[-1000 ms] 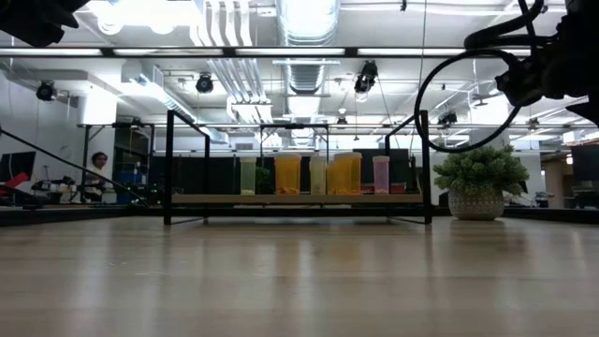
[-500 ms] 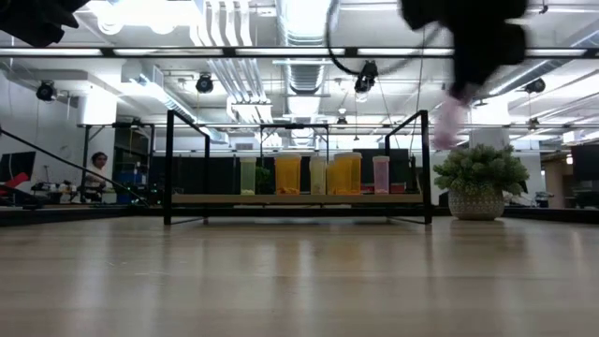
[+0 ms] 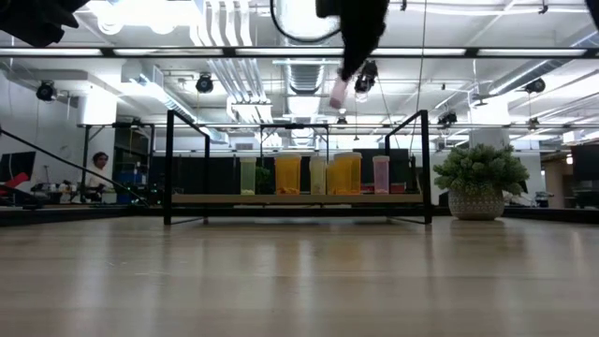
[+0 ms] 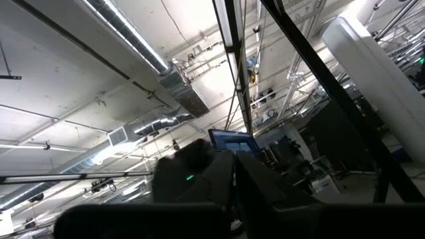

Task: Pick and place medicine bottles onto shelf by color
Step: Put the small pink pill bottle on the shelf aligned with the other small pink pill bottle

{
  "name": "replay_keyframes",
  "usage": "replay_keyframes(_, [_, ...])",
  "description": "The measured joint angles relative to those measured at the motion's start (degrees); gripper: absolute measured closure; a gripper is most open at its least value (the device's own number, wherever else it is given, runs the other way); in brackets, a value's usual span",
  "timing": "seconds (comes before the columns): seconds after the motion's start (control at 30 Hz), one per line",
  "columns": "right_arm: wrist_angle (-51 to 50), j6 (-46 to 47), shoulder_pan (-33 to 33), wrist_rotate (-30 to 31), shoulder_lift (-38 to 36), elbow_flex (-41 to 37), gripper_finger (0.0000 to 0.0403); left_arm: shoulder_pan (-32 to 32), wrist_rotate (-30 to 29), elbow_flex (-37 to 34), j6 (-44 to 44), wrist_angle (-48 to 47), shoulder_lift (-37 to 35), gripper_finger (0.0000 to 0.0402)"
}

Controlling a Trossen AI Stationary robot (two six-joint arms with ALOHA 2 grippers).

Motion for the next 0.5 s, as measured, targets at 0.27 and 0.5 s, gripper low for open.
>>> replay_keyframes(0.27, [-11.1, -21.8, -13.6, -1.8, 7.3, 9.6, 0.0297, 0.0, 0.0, 0.0, 0.2, 0.1, 0.0, 0.0400])
replay_keyframes(0.5, [-13.0, -23.6, -18.6, -5.3, 11.2, 9.6, 0.0297, 0.0, 0.0, 0.0, 0.5, 0.2, -0.4, 0.0400])
